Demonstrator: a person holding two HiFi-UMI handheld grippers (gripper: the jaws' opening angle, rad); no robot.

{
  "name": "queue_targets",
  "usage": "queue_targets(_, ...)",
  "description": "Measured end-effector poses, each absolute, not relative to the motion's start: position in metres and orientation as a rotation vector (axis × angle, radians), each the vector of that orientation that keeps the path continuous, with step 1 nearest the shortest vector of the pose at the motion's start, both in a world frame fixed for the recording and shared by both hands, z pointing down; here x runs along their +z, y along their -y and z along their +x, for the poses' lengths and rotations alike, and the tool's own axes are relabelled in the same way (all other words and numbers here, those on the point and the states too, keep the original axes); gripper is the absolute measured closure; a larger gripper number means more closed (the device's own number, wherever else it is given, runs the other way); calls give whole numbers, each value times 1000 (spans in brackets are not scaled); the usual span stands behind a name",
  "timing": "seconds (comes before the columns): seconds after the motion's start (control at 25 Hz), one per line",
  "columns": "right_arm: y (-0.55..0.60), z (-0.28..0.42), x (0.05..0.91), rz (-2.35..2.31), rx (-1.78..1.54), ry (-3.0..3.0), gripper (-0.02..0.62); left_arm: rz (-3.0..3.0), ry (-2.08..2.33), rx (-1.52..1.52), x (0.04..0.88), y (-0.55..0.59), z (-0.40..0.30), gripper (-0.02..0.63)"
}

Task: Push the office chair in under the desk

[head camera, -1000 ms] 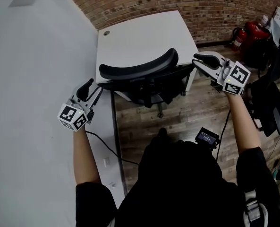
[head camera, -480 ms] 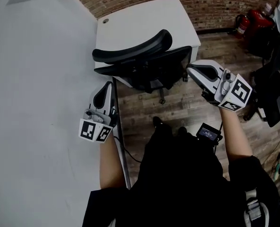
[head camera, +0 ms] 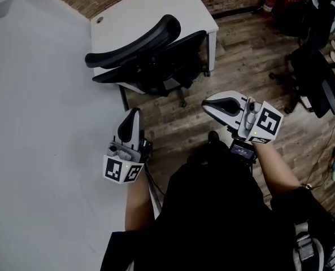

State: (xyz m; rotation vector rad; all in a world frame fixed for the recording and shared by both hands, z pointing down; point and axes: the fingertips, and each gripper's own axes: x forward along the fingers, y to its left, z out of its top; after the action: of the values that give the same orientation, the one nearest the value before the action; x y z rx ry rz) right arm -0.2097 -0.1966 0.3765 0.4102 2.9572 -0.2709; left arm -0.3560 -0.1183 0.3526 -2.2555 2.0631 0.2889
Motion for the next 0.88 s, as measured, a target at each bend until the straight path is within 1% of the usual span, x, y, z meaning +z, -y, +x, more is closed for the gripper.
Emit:
queue_targets(0.2,148,-200,376,285,-216,-3009,589,-2385,-2024,306,375,81,-330,589)
queue_targets(0.6,-2,-179,384,192,-173,-3073,589,-2475,-1961,328,394,-61,-291,590)
queue_targets(0.72,-29,-169,386,181,-189,-3099,589,-2440,-2052,291,406,-83,-288,590)
queue_targets(0.88,-46,-159,380,182,-138,-3121,589,-2456,-2033,263,409,-98,-271,591)
